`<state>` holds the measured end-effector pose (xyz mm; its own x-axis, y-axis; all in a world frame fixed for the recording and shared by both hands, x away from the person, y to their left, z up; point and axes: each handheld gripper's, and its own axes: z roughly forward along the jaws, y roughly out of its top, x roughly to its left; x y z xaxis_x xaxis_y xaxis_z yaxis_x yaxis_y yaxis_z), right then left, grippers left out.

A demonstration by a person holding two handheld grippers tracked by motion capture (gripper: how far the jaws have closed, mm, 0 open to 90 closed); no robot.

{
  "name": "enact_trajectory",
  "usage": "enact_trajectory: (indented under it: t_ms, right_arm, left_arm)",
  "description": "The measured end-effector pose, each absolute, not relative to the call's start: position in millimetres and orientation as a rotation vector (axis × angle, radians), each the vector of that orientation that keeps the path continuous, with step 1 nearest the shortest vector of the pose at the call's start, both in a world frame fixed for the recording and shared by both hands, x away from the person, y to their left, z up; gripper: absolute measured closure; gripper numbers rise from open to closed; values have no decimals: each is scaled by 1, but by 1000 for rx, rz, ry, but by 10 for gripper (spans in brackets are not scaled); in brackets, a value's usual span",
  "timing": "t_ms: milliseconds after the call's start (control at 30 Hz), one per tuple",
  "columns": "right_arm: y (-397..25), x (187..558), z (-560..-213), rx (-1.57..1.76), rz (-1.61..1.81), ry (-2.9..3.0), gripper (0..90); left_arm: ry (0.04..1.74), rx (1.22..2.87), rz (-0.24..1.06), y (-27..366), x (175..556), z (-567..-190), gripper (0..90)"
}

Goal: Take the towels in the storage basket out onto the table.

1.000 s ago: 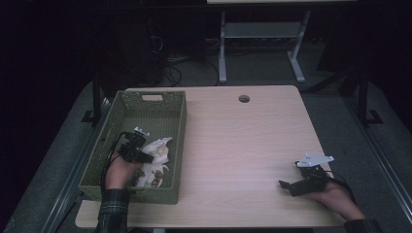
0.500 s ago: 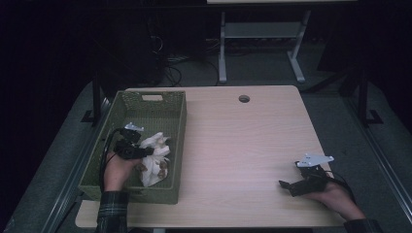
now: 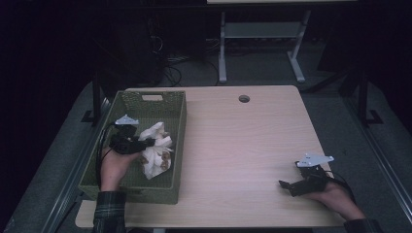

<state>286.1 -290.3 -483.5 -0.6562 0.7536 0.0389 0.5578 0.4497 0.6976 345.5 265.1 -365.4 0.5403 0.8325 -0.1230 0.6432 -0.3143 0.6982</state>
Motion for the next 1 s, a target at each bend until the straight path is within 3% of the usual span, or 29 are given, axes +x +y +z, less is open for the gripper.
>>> enact_trajectory:
  t_ms: [1000]
  right_arm:
    - [-290,286,-484,1129,1014,2426,0]
  left_arm:
    - [940,1966,309,238,339,-302,740]
